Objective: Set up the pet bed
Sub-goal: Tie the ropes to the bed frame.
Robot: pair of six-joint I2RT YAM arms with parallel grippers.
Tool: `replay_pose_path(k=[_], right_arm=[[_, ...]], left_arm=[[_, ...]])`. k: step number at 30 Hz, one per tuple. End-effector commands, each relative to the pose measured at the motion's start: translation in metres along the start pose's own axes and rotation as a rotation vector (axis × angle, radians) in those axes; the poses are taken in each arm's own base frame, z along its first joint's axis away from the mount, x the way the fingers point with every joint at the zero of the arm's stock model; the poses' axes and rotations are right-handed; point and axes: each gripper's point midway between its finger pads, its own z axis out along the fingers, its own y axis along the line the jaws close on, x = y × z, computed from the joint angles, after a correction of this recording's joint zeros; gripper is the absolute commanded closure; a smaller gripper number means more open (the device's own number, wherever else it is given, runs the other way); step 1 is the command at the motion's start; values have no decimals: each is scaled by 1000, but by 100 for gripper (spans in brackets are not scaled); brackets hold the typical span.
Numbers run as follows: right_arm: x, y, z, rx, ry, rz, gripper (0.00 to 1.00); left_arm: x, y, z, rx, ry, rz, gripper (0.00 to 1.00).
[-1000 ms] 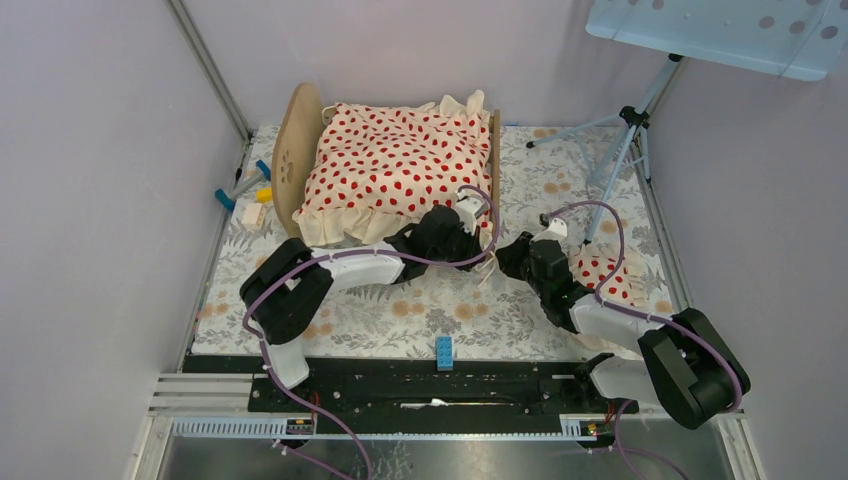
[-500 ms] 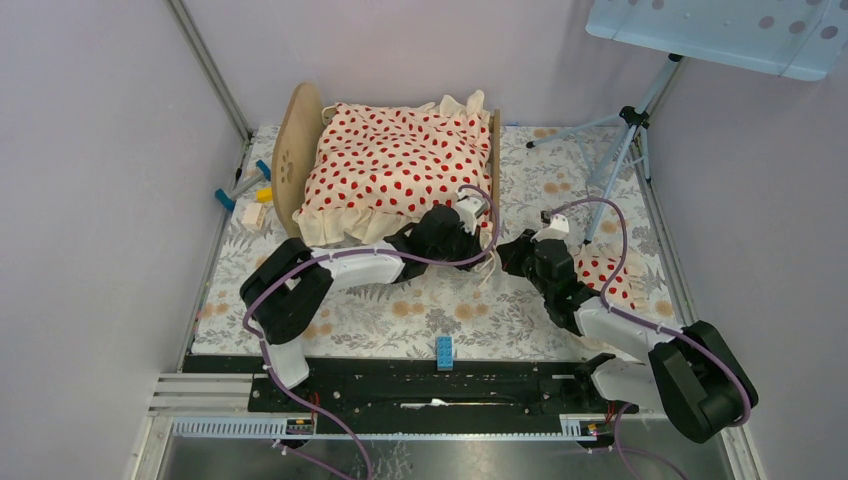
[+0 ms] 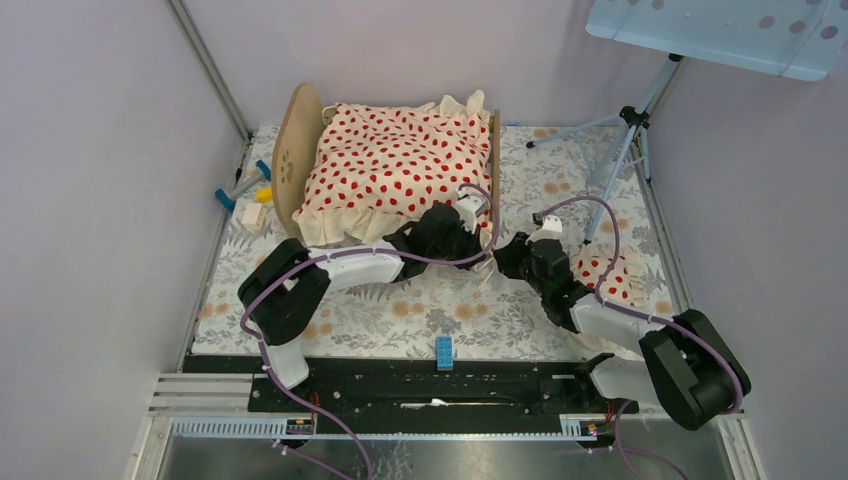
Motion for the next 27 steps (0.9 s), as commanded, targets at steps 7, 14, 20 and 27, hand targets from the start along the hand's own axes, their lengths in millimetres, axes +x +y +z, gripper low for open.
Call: replay_pose_path(k=[7, 14, 20, 27], right_arm=[[-15, 10, 11, -39, -26, -84, 67], [-16, 11, 19, -38, -22, -97, 65], [-20, 16, 24, -51, -27, -91, 67], [-21, 15, 22, -51, -34, -98, 81]], left_arm=[[-35, -14, -9, 39, -95, 24, 100], [-33, -14, -8, 41, -90, 18, 100], [-33, -14, -8, 43, -89, 18, 100], [-32, -13, -10, 42, -92, 18, 100]])
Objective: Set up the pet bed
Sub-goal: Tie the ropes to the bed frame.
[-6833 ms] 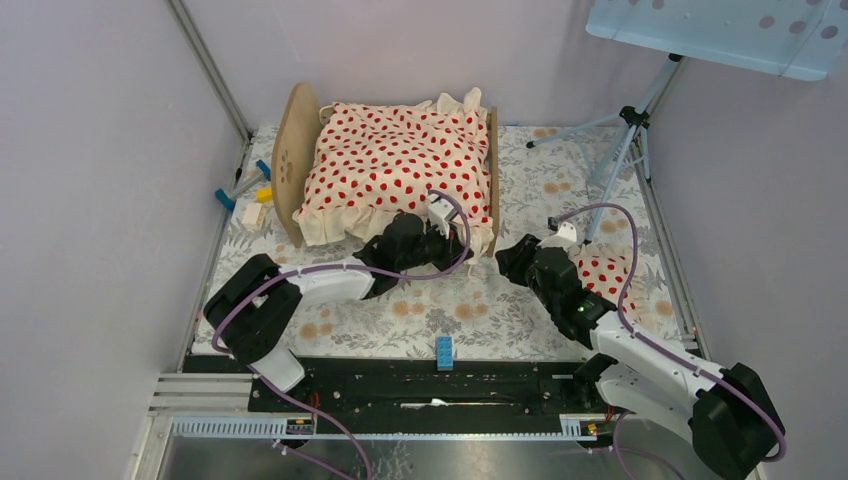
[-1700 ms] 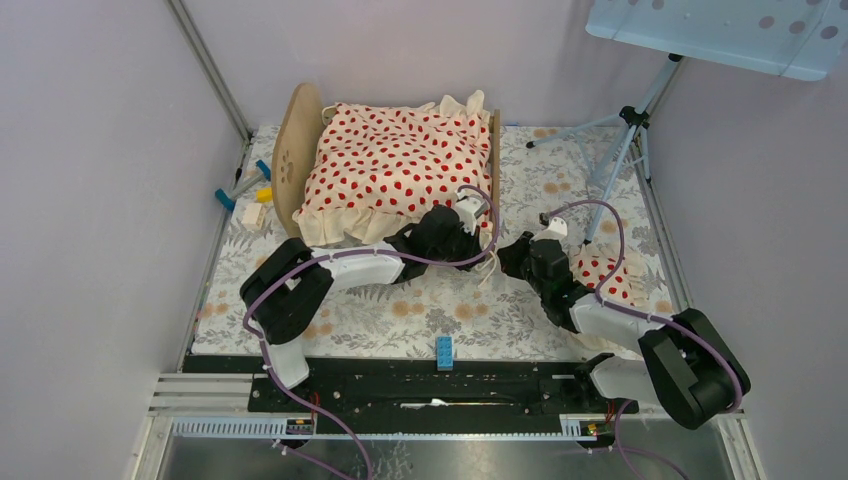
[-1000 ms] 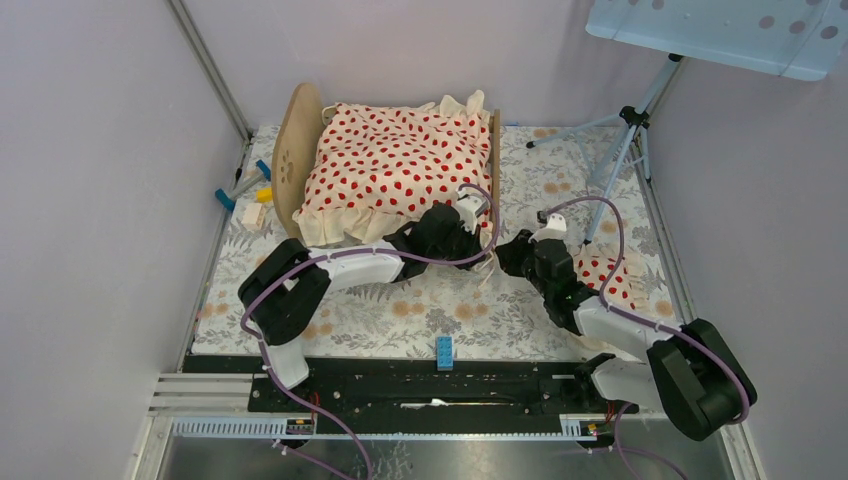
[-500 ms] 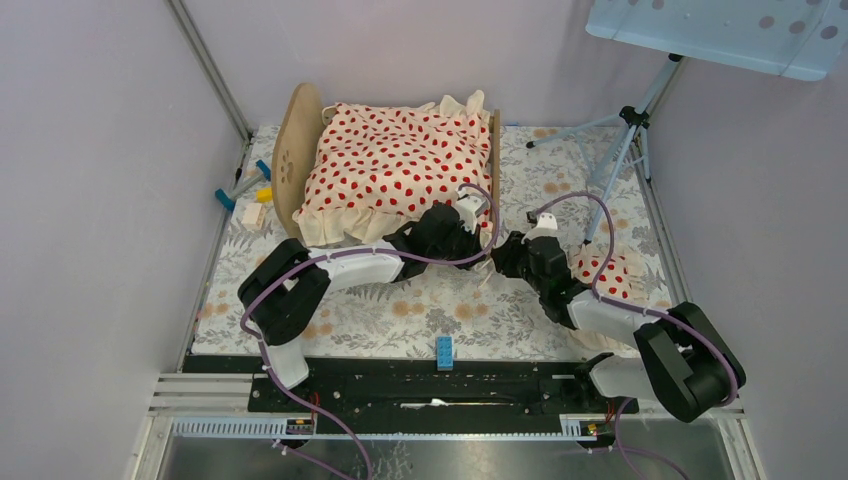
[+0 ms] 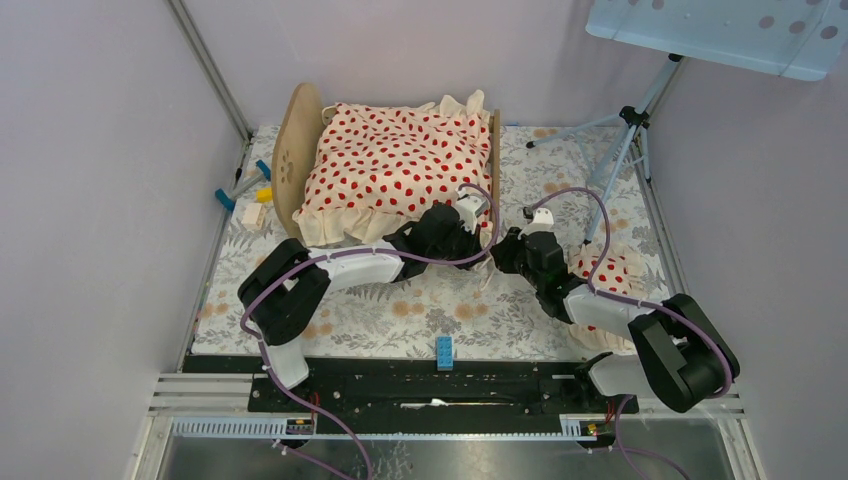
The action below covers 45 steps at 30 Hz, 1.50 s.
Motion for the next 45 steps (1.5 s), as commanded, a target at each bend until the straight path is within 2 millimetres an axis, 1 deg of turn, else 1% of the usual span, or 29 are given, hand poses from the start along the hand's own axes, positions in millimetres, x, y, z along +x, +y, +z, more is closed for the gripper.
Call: replay_pose_path(k=[1, 5, 10, 17, 21, 27, 29, 35, 39, 42, 45], right_arm=[[-28, 11, 2, -34, -83, -15, 84], [-28, 8, -2, -25, -89, -26, 92], [-28, 3, -10, -3, -89, -49, 100], [-32, 2, -23, 1, -92, -78, 100], [-32, 3, -26, -1, -84, -90, 100], [-33, 7, -29, -20, -71, -94, 100], [-34, 9, -31, -25, -70, -94, 100], [-34, 15, -36, -50, -50, -84, 100], [-32, 17, -37, -61, -36, -70, 100], [-33, 21, -39, -74, -35, -55, 100], [-37, 24, -40, -78, -44, -39, 100]], left_arm=[[-32, -13, -10, 41, -92, 20, 100], [-32, -13, -10, 40, -91, 19, 100], [-36, -15, -11, 46, -95, 21, 100], [-47, -25, -13, 74, -103, 33, 100], [-57, -36, -16, 104, -119, 53, 100], [-69, -44, -17, 121, -144, 60, 100], [-68, -43, -15, 117, -140, 60, 100], [-59, -30, -5, 66, -139, 46, 100], [-59, -23, 0, 36, -150, 33, 100], [-60, -21, 3, 29, -162, 26, 100], [-55, -19, 7, 29, -153, 20, 100]])
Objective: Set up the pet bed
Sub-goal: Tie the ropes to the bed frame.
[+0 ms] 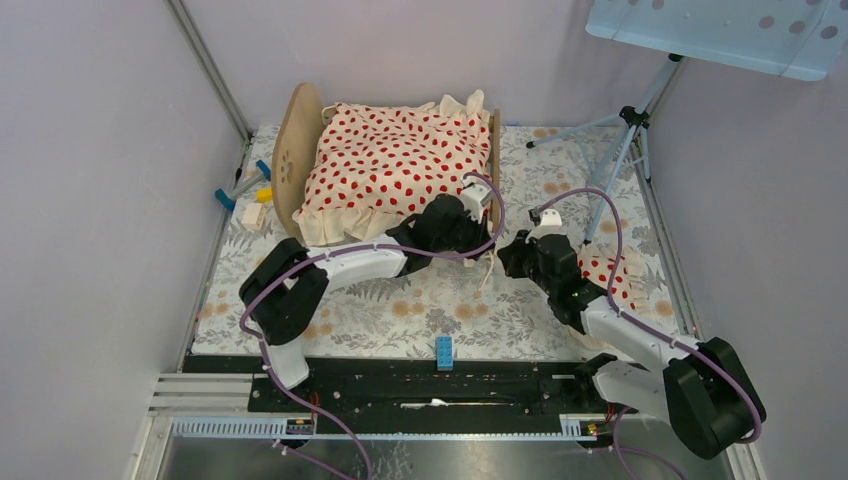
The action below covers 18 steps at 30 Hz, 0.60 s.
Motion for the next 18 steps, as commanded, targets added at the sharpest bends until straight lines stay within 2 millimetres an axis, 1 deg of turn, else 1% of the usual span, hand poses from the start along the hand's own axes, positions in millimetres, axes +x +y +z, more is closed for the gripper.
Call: replay_pose_path(k=[1, 7, 18], right_arm=[[-27, 15, -5, -45, -58, 32, 100], [-38, 21, -9, -58, -77, 40, 100], [-47, 28, -12, -78, -90, 46, 100]], left_arm=[[-15, -3, 9, 6, -67, -3, 100], [-2, 2, 12, 4, -48, -6, 100], [14, 5, 14, 11, -23, -14, 100]])
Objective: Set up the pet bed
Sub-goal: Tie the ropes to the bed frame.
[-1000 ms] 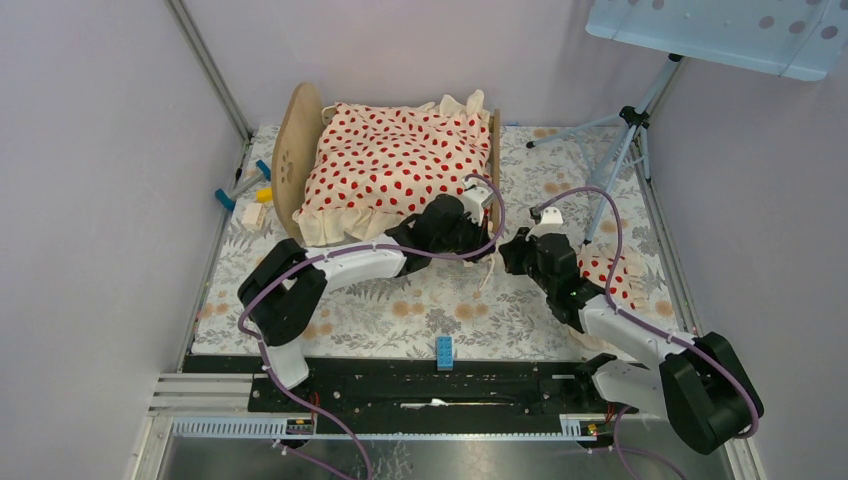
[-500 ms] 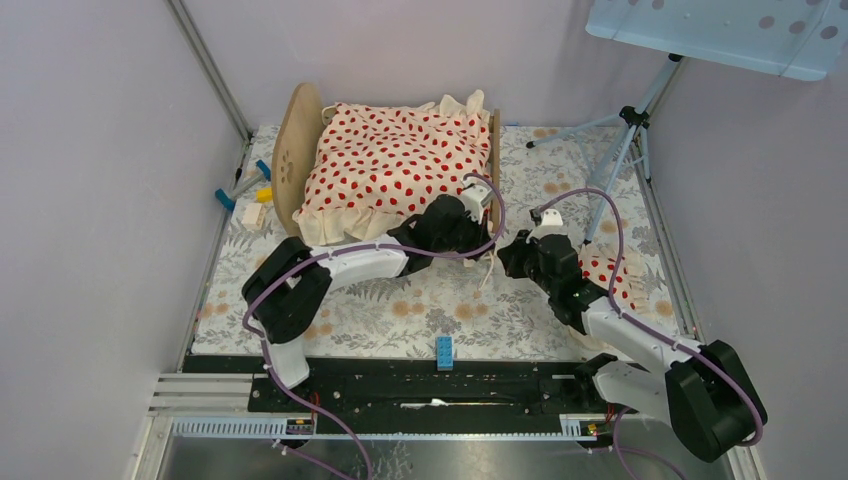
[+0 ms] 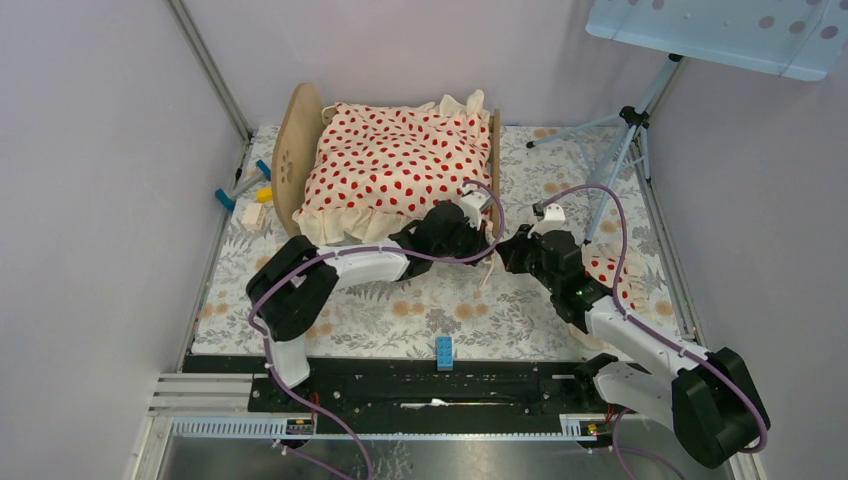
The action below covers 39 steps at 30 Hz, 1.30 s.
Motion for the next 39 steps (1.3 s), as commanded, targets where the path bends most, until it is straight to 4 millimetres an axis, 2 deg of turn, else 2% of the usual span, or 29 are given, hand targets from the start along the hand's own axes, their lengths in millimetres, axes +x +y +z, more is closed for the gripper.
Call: replay_pose_path(k=[1, 10, 12, 24, 34, 39], right_arm=[[-27, 16, -4, -45, -58, 11, 100], [-31, 18, -4, -49, -64, 3, 100], [-29, 23, -4, -79, -48, 3, 100], [-23, 32, -3, -126, -8, -8, 100], [-15, 16, -2, -56, 6, -19, 99], [-16, 10, -4, -25, -1, -22, 94]], left_arm=[[-7, -5, 5, 23, -43, -1, 100], [4, -5, 8, 40, -14, 2, 100], [6, -4, 9, 41, -12, 5, 100], [1, -17, 11, 110, -9, 54, 100], [3, -37, 3, 206, -33, 200, 100], [0, -37, 5, 205, -37, 215, 100]])
